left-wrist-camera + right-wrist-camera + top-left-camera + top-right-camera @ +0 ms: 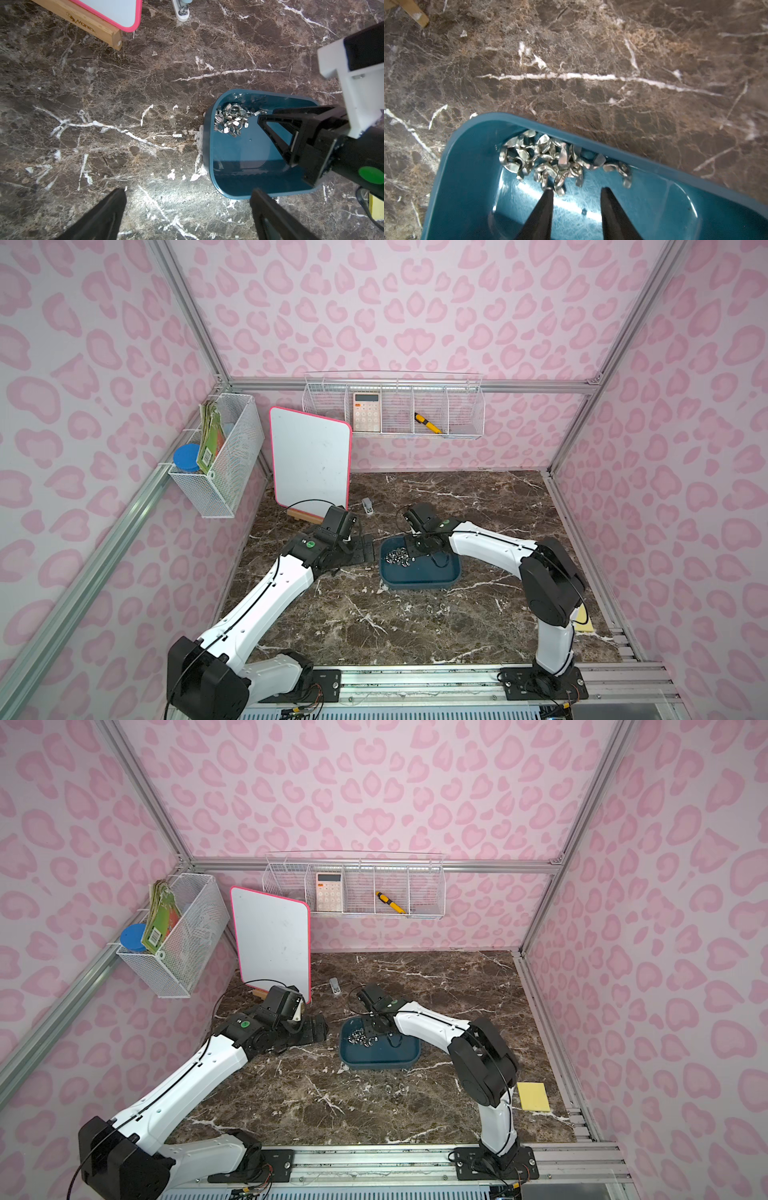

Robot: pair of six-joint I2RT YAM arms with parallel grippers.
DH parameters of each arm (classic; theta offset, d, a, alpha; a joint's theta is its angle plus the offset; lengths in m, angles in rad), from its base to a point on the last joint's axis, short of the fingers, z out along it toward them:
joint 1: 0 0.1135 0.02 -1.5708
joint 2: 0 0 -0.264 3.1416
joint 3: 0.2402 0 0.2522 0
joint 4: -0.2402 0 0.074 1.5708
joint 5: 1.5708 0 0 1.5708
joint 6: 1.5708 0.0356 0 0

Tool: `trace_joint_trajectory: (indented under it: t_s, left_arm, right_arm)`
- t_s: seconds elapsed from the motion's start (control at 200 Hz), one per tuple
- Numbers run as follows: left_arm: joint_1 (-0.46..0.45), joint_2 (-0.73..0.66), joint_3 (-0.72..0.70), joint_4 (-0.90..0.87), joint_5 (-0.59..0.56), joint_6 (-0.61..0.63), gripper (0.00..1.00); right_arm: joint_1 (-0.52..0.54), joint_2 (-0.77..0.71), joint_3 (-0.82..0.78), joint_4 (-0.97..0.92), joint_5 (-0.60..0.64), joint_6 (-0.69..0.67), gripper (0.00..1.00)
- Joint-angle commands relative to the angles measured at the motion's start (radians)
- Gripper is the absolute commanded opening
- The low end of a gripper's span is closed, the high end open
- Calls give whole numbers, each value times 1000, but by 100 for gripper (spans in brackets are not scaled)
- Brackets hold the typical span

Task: Take out the wing nut from the storage box
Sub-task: Pick up the wing nut from the storage box.

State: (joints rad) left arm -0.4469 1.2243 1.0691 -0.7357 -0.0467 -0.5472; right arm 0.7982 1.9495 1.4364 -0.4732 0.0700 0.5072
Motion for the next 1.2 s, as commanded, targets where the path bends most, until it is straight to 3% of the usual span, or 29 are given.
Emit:
trace_joint_trajectory:
  t_s: [0.0,0.49,1.195]
  left_arm:
    - [1,2,7,-14,-19,4,99]
    - [2,13,19,-16,-21,13,99]
    - [3,15,12,-10,-14,12,99]
  right_arm:
    - [-7,19,15,6,-14,-20,41]
    - [-17,80,26,52,-127,-36,42]
    - [26,18,-64,67,-98,30,40]
